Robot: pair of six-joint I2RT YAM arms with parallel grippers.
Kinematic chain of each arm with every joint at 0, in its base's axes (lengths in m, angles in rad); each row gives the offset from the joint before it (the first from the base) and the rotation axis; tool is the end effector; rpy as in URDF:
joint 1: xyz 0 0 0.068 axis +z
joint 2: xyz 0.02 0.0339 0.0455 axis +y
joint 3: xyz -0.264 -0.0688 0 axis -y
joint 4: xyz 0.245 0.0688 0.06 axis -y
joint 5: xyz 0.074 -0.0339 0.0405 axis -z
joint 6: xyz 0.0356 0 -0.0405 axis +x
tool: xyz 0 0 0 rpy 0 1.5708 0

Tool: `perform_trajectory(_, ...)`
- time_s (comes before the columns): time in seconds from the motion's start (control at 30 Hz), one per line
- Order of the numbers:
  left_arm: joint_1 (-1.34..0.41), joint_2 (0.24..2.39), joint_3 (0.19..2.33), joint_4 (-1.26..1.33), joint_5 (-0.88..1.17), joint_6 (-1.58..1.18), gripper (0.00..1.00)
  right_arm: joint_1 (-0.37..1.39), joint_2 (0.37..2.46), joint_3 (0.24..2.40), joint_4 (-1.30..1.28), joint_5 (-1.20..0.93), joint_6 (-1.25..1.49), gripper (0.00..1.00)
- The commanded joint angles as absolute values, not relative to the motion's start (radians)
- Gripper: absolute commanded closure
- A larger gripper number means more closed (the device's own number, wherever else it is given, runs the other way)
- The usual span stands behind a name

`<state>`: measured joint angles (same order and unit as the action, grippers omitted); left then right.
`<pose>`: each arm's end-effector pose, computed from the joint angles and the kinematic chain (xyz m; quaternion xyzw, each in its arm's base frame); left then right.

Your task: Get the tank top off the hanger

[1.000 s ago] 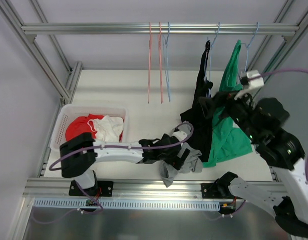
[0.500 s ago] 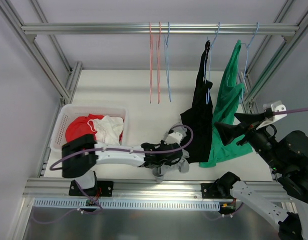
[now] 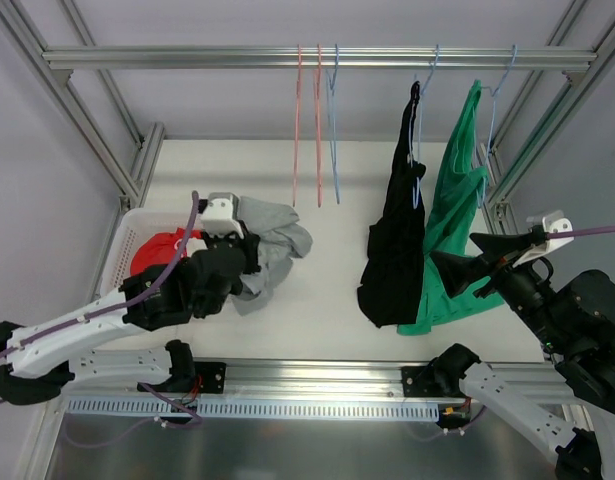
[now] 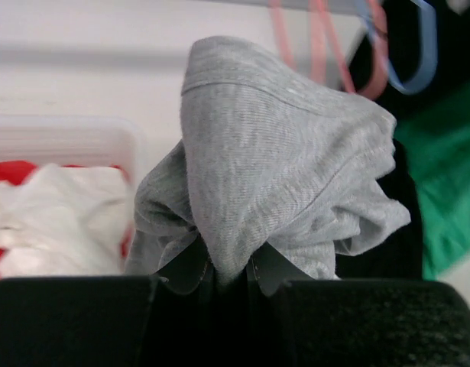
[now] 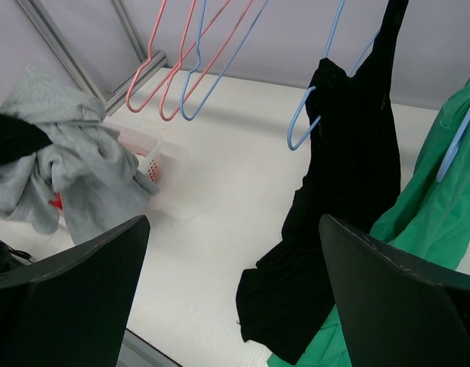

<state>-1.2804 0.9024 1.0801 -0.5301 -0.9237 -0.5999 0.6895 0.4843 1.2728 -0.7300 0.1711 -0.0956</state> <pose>0.0778 -0.1610 0.3901 0.0047 0.7772 -0.1982 0.5972 0.0235 0.0115 0.4589 -0.2041 0.6554 0.1560 0.7103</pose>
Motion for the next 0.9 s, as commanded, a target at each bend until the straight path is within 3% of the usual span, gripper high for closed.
perform_trajectory(0.0,-1.097,0.89,1.134,-0.661,-0.948,-0.583,1.0,0.686,0.477,1.301,-0.71,0.17,-0.103,0.0)
perform_trajectory(0.47,-0.493,0.86,1.243,-0.699,-0.824,-0.499,1.0,0.686,0.528,1.328,-0.706,0.117,-0.103,0.0)
perform_trajectory(0.67,-0.119,0.929,1.166,-0.723,-0.556,-0.629,1.0,0.686,0.534,1.286,-0.646,0.078,-0.089,0.0)
perform_trajectory(0.87,-0.008,1.017,1.031,-0.686,-0.48,-0.777,1.0,0.684,0.569,1.267,-0.621,0.035,-0.098,0.01)
